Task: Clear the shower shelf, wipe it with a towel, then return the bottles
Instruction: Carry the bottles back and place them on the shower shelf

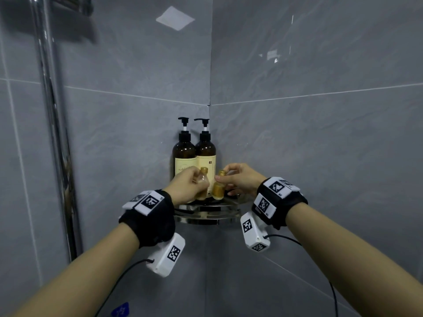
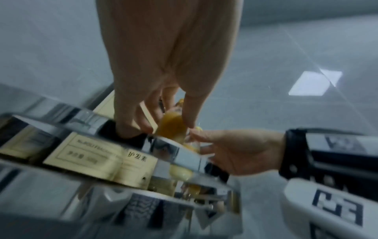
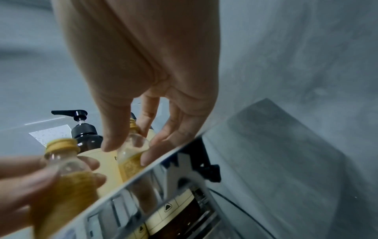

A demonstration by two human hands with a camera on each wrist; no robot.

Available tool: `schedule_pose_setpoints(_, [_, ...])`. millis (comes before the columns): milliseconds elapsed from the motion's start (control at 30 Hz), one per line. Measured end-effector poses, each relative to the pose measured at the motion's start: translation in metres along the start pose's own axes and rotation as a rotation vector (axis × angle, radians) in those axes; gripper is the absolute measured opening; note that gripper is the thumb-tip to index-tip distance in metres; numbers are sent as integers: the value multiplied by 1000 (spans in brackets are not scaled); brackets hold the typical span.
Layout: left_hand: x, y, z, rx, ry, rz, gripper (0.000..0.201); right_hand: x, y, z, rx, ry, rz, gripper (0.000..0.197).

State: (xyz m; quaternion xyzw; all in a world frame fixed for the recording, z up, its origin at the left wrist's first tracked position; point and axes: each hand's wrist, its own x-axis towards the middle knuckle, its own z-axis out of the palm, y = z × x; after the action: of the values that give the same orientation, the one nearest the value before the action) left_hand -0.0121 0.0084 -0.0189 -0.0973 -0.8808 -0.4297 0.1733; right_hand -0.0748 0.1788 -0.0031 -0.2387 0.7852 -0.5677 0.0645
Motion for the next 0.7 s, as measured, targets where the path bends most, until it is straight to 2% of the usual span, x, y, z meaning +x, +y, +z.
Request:
schedule_pose_setpoints(67, [4, -9, 3, 129, 54, 46, 19, 1, 1, 1, -18, 9, 9, 18])
schedule_pose_setpoints(233, [10, -16, 7, 221, 121, 33, 25, 2, 1, 4, -63, 2, 31, 9])
schedule_pose_setpoints(367, [13, -17, 12, 294, 128, 4, 37, 5, 1, 7, -120, -3, 41, 27])
schedule_pose_setpoints(500, [13, -19, 13, 384, 136, -7, 39, 8, -4, 7, -195, 9, 46, 6])
schedule_pose_setpoints(700, [13, -19, 11, 506, 170, -22, 44, 18, -9, 17, -316, 129, 21, 29])
